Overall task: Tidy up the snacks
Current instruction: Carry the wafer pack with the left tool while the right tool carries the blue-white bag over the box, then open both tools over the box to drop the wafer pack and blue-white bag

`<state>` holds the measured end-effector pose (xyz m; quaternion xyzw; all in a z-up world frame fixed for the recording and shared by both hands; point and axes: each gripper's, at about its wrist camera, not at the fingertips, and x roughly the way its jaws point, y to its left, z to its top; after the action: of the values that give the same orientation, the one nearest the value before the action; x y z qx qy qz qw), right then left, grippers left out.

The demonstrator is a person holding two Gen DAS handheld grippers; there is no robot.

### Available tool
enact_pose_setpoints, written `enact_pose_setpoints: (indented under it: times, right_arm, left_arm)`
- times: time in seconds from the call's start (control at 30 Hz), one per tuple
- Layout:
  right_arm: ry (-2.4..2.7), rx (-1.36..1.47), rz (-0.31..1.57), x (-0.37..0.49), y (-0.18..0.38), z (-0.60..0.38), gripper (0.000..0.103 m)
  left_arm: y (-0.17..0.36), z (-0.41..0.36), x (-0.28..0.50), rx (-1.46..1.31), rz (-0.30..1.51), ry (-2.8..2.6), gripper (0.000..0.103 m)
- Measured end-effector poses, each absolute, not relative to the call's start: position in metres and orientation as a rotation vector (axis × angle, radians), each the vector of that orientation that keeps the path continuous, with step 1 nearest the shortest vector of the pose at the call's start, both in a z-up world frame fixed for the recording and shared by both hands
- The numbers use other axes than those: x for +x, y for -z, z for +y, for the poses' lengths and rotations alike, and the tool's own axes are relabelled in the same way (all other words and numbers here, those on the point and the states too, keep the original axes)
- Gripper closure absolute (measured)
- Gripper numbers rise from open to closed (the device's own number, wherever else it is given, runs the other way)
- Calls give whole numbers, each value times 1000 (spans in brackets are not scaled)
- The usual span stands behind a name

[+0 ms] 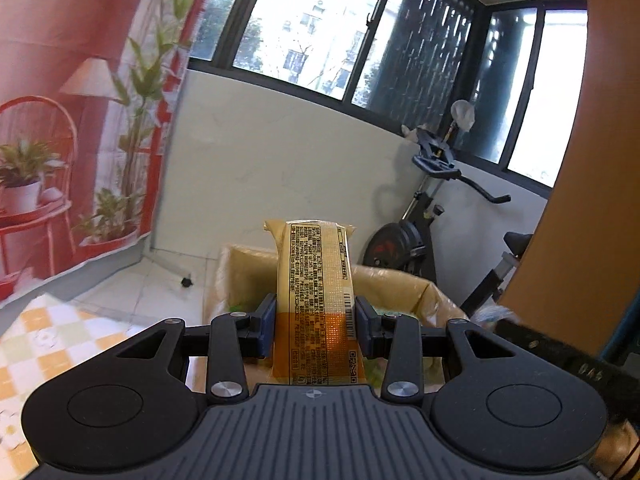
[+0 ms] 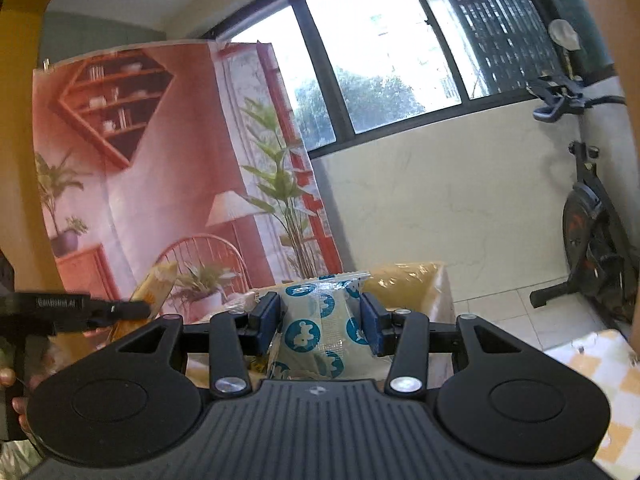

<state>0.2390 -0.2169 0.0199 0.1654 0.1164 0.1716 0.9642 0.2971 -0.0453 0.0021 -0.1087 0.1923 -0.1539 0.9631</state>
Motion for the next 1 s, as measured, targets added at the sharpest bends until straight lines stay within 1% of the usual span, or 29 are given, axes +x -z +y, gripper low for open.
enact_pose_setpoints:
  times: [0.23,0.47,0.53,0.57,0.6,0.67,1.0]
  right_arm:
    - [-341,314,285,291,-13,-183,57]
    - [-304,281,319,303,3,-176,56]
    - [-300,281,326,306,6,-174,54]
    - [-299,275,324,305,7,-174,53]
    - [-296,268,326,303,7,-174,47]
    - [-293,257,328,300,7,-174,40]
    - [-298,266,297,271,2,-180,39]
  left_arm:
    - [15,-73,335,-183,449,324,61]
    - [28,-87,351,-126,496,339,61]
    - [30,-88,355,-99,510,322,58]
    - [30,-88,354,-86,511,316,52]
    - [30,-88,354,-78,510,314,48]
    - [28,-86,352,-78,501,319,46]
    - [12,-66,327,-111,511,323,46]
